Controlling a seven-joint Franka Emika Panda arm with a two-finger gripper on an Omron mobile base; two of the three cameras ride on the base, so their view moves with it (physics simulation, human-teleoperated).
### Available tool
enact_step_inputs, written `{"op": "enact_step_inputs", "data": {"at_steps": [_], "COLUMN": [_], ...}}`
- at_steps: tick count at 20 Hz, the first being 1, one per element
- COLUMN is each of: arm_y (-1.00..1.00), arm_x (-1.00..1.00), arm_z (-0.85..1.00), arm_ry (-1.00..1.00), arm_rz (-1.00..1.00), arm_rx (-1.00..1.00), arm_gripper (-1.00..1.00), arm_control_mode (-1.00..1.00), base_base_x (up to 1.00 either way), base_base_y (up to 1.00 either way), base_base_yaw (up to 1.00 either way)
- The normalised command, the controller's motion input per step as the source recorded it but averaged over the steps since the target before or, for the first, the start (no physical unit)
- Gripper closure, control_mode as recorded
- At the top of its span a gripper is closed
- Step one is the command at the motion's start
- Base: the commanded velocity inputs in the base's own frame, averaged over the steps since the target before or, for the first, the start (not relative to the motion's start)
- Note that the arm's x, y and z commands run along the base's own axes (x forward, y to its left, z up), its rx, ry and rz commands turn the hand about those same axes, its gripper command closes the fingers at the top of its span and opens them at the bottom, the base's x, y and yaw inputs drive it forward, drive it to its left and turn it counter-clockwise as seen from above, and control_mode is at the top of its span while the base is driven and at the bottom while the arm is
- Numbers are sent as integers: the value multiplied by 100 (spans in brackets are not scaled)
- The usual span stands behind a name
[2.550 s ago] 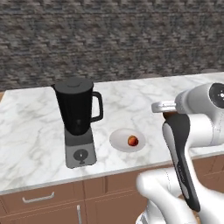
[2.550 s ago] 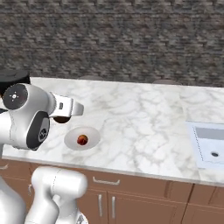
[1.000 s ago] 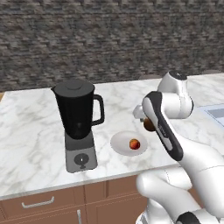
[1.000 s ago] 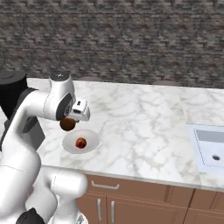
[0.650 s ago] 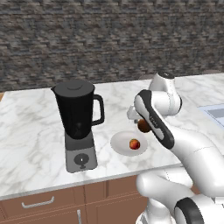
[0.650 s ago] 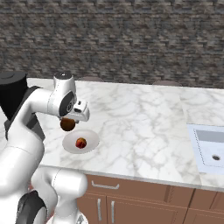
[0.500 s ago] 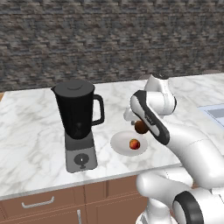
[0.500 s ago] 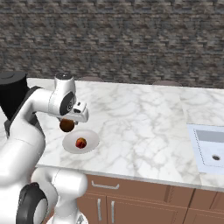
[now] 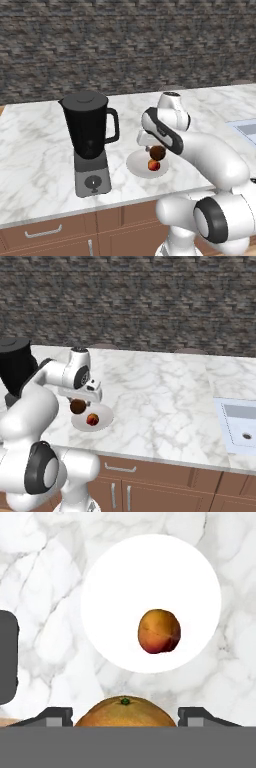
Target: Pick the peach and orange from the fridge and place them on the plate next to the blender to make a fruit smoothie.
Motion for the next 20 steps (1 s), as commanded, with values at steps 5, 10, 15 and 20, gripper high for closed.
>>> {"op": "enact_step_inputs", "data": {"at_steps": [5, 10, 15, 20], "arm_y": [15, 17, 4, 0], "arm_x": [33, 33, 29, 40], "arm_z": [-29, -28, -35, -36], "arm_ry": [1, 0, 0, 0], "arm_rz": [0, 0, 0, 0], "arm_rx": [0, -1, 0, -2], "arm_gripper": [100, 100, 100, 100], "arm_control_mode": [-100, -100, -100, -100], "base_base_x": [0, 0, 0, 0], "base_base_y": [0, 0, 0, 0], "base_base_yaw": [0, 0, 0, 0]}}
